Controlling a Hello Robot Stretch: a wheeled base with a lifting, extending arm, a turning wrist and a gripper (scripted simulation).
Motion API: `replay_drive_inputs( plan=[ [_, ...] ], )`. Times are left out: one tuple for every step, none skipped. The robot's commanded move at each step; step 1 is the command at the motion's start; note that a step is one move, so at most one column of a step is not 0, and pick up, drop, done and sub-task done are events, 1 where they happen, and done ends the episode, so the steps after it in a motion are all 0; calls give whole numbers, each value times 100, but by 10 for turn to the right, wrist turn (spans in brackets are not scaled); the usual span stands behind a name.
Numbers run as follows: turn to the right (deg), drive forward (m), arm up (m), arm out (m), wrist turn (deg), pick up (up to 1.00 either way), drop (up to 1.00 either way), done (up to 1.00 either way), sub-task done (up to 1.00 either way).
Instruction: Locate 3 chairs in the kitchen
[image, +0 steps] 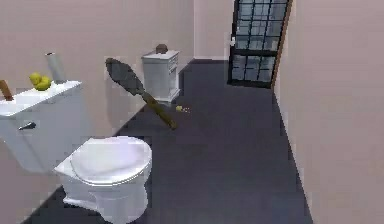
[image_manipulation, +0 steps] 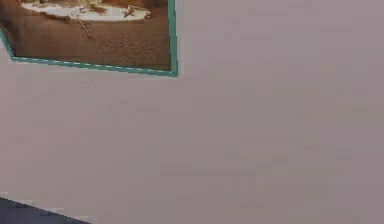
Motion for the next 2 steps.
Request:
replay_drive_inputs(
  plan=[
    [0, 100, 0, 0, 0, 0, 0, 0, 0],
    [30, 0, 0, 0, 0, 0, 0, 0, 0]
  ],
)
